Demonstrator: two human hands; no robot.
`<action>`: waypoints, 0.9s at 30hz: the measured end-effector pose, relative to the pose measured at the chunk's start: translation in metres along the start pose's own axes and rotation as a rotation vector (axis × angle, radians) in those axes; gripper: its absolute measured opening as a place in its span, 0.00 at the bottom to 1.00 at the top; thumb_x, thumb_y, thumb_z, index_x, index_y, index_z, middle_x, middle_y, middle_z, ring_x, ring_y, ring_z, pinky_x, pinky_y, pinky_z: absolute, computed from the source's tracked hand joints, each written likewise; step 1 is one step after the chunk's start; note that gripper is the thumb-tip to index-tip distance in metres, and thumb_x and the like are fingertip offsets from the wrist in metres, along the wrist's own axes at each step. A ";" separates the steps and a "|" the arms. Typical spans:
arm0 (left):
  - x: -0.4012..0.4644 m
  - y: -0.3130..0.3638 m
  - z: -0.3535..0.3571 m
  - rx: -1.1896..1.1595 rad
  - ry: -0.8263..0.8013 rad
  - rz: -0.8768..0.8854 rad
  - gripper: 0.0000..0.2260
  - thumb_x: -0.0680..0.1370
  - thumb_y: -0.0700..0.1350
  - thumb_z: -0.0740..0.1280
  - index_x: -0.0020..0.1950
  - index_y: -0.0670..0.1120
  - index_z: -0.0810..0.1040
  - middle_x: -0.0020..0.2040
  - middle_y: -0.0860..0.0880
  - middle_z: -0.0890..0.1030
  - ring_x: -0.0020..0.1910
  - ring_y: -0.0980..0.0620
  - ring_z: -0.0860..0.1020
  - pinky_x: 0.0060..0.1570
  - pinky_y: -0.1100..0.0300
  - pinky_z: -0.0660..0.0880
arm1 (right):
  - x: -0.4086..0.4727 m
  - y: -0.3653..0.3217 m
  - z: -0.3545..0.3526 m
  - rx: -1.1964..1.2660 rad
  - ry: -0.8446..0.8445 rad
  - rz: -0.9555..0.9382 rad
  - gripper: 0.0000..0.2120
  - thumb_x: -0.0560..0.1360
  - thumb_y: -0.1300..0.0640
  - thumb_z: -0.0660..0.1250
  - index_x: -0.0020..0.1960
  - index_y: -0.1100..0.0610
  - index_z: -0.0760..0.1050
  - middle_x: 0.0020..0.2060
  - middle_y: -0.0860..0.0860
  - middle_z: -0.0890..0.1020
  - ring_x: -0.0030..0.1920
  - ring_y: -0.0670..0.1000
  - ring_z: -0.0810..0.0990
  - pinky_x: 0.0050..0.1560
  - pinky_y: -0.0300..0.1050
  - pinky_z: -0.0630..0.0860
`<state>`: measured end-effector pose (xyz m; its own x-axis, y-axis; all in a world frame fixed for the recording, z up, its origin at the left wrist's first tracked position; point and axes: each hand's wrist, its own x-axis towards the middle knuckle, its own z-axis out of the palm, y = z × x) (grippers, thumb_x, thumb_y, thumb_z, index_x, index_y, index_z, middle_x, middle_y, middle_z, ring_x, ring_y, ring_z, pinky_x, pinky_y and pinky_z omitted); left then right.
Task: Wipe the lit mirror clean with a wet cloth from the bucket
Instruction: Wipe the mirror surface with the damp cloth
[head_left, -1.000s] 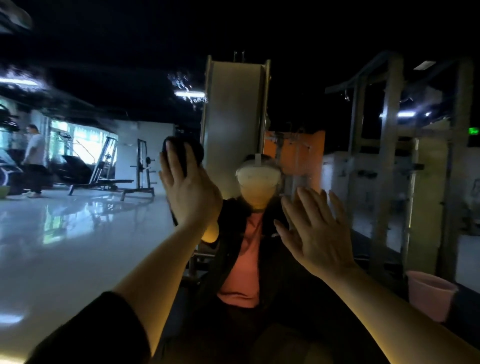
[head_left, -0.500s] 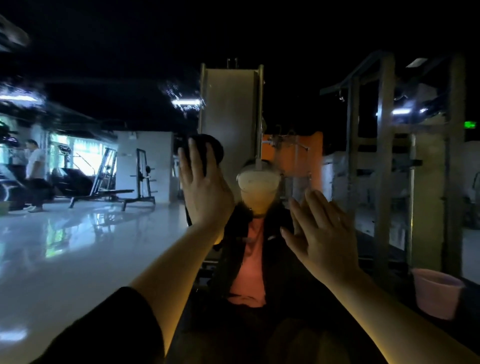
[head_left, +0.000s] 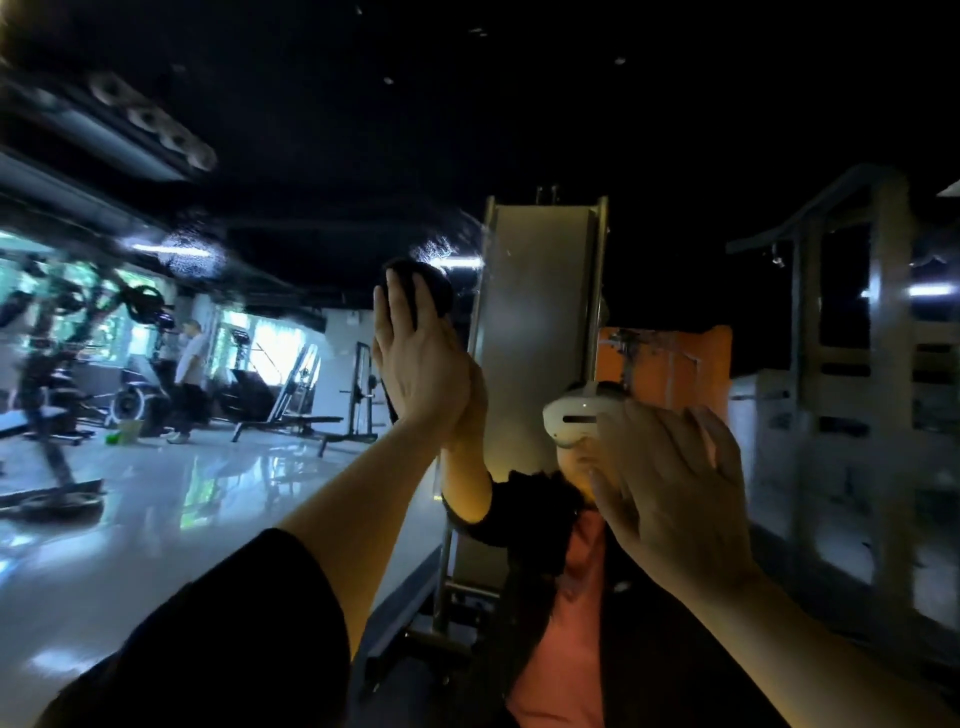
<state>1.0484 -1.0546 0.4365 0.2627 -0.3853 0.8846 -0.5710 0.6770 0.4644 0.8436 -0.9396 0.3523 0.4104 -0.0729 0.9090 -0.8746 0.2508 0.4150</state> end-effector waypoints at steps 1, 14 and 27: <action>0.001 0.008 0.003 0.001 -0.002 0.046 0.25 0.84 0.45 0.52 0.81 0.47 0.49 0.81 0.48 0.45 0.79 0.47 0.41 0.77 0.46 0.49 | 0.003 0.000 0.002 0.013 0.023 -0.002 0.22 0.79 0.45 0.60 0.63 0.59 0.79 0.61 0.60 0.80 0.62 0.61 0.76 0.67 0.63 0.67; 0.069 0.019 -0.008 0.103 -0.016 0.162 0.24 0.84 0.45 0.53 0.80 0.48 0.52 0.81 0.45 0.48 0.79 0.44 0.44 0.77 0.47 0.48 | 0.001 -0.003 0.009 0.019 0.055 0.032 0.25 0.76 0.41 0.61 0.61 0.59 0.81 0.60 0.58 0.81 0.62 0.58 0.76 0.63 0.64 0.70; 0.011 0.028 0.008 0.101 -0.047 0.396 0.25 0.83 0.43 0.59 0.79 0.45 0.58 0.80 0.42 0.53 0.79 0.41 0.47 0.77 0.42 0.52 | -0.001 0.000 -0.004 -0.022 -0.070 0.024 0.25 0.76 0.42 0.64 0.65 0.57 0.78 0.65 0.58 0.78 0.66 0.56 0.70 0.63 0.60 0.68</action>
<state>1.0289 -1.0451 0.4594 -0.0272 -0.1365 0.9903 -0.6953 0.7143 0.0794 0.8446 -0.9358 0.3509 0.3695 -0.1338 0.9195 -0.8777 0.2745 0.3927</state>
